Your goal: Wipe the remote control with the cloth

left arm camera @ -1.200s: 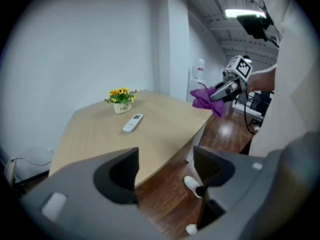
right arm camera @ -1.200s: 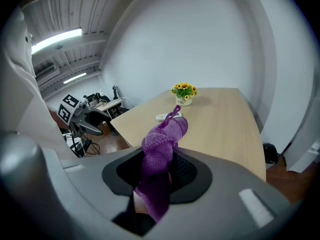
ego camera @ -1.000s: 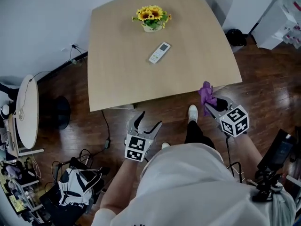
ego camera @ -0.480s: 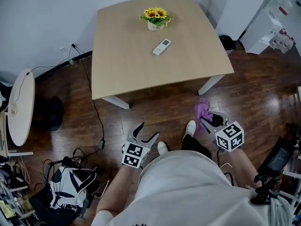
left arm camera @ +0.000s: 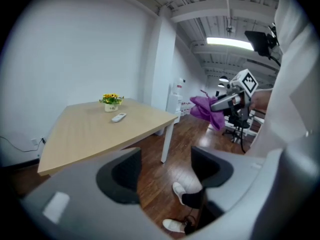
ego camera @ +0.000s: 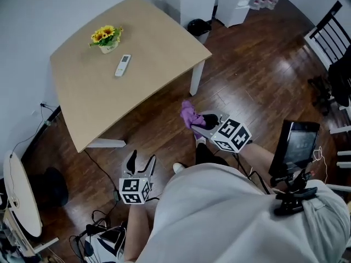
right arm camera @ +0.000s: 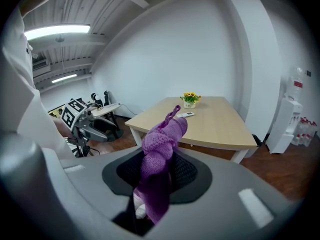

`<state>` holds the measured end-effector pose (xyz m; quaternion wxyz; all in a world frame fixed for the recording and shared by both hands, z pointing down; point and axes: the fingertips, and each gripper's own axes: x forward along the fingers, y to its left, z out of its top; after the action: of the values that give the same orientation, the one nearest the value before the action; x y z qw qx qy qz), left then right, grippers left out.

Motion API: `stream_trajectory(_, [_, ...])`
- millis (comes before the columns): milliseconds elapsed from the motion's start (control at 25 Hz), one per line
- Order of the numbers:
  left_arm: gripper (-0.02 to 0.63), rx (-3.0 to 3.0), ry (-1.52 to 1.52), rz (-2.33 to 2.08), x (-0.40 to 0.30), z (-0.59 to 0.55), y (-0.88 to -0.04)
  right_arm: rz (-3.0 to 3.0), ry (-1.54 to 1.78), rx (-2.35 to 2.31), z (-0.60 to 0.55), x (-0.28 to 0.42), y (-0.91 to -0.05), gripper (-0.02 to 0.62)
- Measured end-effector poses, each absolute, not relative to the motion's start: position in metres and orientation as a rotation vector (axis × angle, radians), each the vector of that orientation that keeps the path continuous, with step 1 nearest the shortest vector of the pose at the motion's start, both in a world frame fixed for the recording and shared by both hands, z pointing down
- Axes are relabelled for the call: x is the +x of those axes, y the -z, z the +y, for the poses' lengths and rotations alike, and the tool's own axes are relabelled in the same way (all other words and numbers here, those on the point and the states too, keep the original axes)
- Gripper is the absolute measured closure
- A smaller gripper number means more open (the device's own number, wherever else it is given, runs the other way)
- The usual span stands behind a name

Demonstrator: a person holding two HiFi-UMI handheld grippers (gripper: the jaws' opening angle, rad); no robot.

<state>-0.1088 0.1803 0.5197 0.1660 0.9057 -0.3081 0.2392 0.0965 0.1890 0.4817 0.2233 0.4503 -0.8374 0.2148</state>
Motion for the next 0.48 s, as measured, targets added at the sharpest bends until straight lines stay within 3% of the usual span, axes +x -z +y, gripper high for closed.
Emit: stream_trajectory(480, [0.275,2.608,-0.704,-0.812,-0.088,0.195,-0.515,-2.308,-0.587,1.28,0.207,0.107,-0.47,0.471])
